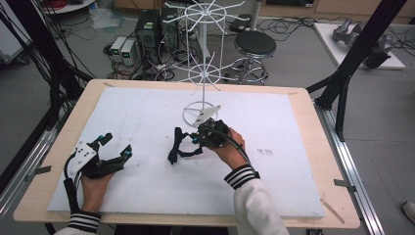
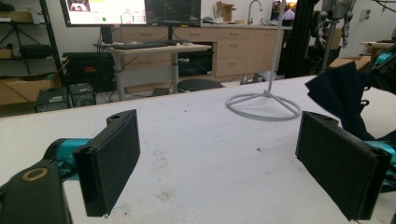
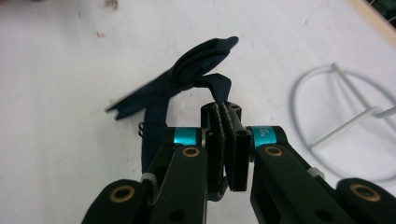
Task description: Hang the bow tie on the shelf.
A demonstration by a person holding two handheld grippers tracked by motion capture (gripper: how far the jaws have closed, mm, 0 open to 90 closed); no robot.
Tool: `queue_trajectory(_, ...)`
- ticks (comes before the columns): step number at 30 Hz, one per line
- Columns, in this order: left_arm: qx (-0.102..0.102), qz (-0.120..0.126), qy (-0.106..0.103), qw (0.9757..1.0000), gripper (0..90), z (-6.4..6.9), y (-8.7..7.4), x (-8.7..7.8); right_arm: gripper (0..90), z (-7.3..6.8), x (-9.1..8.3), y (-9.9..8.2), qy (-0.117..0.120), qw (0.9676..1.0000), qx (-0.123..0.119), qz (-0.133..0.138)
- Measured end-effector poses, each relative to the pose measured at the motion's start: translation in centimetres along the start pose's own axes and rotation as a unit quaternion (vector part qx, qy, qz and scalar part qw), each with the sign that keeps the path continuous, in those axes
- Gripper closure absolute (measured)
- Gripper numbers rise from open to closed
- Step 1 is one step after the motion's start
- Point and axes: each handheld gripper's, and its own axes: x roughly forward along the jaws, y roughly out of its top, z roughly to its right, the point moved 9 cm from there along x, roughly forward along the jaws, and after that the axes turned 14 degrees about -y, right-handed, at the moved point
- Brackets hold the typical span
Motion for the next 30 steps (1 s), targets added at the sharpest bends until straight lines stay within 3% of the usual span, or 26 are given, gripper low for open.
queue_trajectory(7,0.0,0.0,0.0,1.0,14.2,0.0,0.0,0.0,88.2,0.4,-1.4,1.2,-0.015,0.9982,0.012,0.056)
queue_trajectory(9,0.0,0.0,0.0,1.0,14.2,0.0,0.0,0.0,88.1,0.7,-2.0,1.9,-0.023,0.996,0.019,0.084)
queue_trajectory(11,0.0,-0.001,0.0,1.0,14.2,0.0,0.0,0.0,88.2,0.8,-2.2,2.1,-0.028,0.9951,0.021,0.092)
queue_trajectory(13,0.0,0.0,0.0,1.0,14.2,0.0,0.0,0.0,88.2,1.1,-2.9,2.6,-0.033,0.9921,0.037,0.116)
queue_trajectory(22,0.0,0.0,0.0,1.0,14.2,0.0,0.0,0.0,88.2,1.8,-4.2,3.4,-0.045,0.9861,0.052,0.151)
queue_trajectory(27,0.0,0.0,0.0,1.0,14.2,0.0,0.0,0.0,88.1,2.3,-5.2,4.7,-0.057,0.9809,0.061,0.175)
queue_trajectory(30,0.0,0.0,0.0,1.0,14.2,0.0,0.0,0.0,88.2,2.5,-5.4,5.2,-0.057,0.9795,0.064,0.182)
